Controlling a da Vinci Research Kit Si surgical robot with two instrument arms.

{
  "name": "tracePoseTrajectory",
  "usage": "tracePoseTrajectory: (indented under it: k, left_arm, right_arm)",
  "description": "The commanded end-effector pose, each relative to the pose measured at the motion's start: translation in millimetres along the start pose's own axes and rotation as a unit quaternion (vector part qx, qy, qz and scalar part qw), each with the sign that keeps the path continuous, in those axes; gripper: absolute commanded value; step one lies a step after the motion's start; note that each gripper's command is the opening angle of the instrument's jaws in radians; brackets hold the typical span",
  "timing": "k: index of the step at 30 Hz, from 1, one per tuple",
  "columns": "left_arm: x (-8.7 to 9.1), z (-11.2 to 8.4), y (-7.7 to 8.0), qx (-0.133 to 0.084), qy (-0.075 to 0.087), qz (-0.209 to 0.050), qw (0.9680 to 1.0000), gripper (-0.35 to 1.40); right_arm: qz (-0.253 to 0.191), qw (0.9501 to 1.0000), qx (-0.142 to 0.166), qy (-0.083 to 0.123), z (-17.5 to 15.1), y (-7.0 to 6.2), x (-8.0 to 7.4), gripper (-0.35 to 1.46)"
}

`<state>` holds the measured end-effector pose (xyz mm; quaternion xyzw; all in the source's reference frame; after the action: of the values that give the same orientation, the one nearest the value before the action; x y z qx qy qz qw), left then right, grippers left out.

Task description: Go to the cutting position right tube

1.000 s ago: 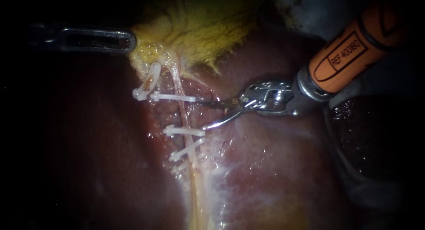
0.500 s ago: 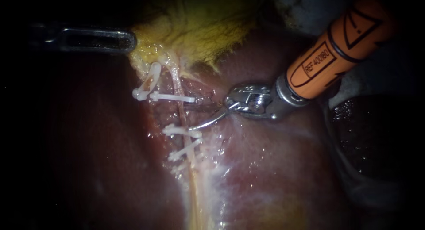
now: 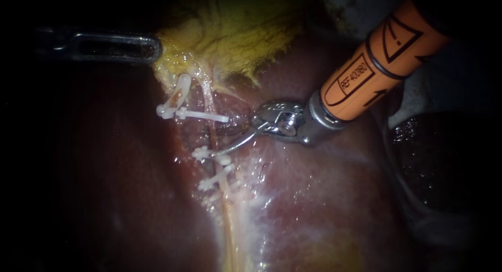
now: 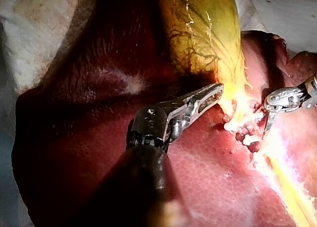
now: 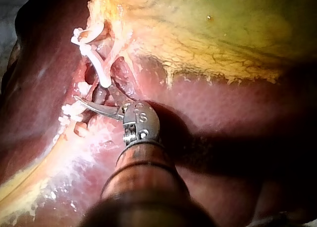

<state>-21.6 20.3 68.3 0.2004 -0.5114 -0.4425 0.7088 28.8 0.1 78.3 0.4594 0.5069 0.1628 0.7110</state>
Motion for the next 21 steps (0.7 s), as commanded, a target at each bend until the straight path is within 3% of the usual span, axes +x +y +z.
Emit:
tracePoseTrajectory:
  k: [1, 11, 21]
  left_arm:
    - [0.0, 0.0, 0.0, 0.0, 0.0, 0.0, 1.0, -0.35]
    - [0.0, 0.0, 0.0, 0.0, 0.0, 0.0, 1.0, -0.35]
    - [0.0, 0.0, 0.0, 0.0, 0.0, 0.0, 1.0, -0.35]
  right_arm:
    - [-0.001, 1.0, 0.003, -0.001, 0.2, 0.1, 0.1, 0.91]
    - [-0.013, 0.9989, 0.044, 0.006, 1.7, 0.4, 0.9, 0.75]
    - [-0.004, 0.9969, 0.068, 0.038, 2.7, 0.5, 1.5, 0.71]
